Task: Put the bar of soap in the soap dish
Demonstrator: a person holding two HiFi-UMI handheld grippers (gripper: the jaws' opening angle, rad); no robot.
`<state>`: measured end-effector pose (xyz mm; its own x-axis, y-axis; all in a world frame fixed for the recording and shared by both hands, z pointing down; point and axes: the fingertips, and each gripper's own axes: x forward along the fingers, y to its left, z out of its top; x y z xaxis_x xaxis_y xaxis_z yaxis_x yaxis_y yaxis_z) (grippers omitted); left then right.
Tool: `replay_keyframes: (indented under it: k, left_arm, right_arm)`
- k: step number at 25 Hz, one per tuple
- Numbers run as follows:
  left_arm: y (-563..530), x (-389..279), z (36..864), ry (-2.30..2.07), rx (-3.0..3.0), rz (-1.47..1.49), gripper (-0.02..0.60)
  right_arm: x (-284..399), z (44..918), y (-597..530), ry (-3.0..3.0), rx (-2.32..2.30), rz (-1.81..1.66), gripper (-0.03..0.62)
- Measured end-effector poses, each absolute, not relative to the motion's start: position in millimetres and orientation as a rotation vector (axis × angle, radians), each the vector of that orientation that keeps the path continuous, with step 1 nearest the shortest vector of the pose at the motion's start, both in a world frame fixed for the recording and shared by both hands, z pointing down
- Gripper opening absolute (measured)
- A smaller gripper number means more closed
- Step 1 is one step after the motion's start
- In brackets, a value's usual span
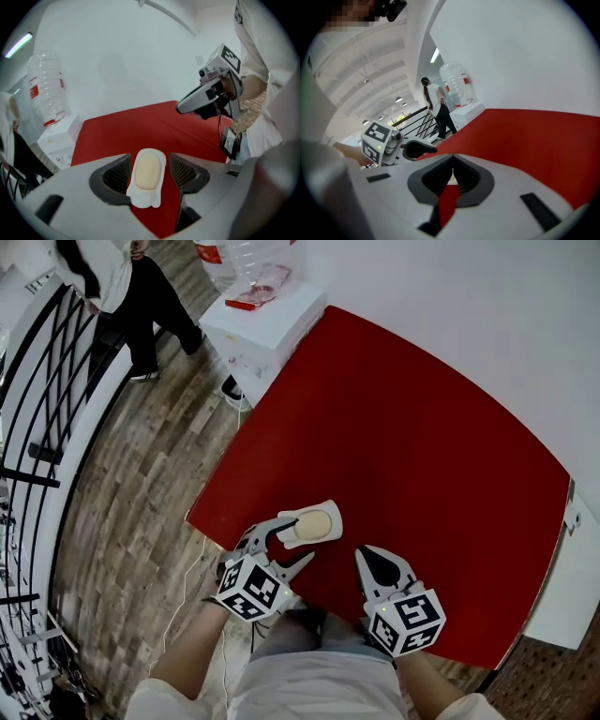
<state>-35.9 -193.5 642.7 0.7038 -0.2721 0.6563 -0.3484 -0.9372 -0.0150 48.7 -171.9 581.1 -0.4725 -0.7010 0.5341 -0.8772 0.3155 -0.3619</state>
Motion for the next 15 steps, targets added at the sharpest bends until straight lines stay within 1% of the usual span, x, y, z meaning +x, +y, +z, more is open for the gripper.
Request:
replay_keyframes:
  k: [3,4,11,15]
  left_arm:
    - [-174,-43,607,-0.671,2.763,0.925,0.262]
    - [-167,-46,596,-0.724,2.747,0.891,0.251]
    - [-149,-86,527,-1.139,2.537,0.652,0.133]
    - [-137,-104,511,-1.273,2.479,0.592,0.058]
  right_arm:
    - [50,562,-168,-2.319,1.408,0.836,0.005]
    - [50,557,-166,-2.324,1.396,0.814,0.005]
    - [33,510,-147,-2.386,1.332,0.692,0.005]
    - [18,494,-137,-2.418,1.31,0.651,0.005]
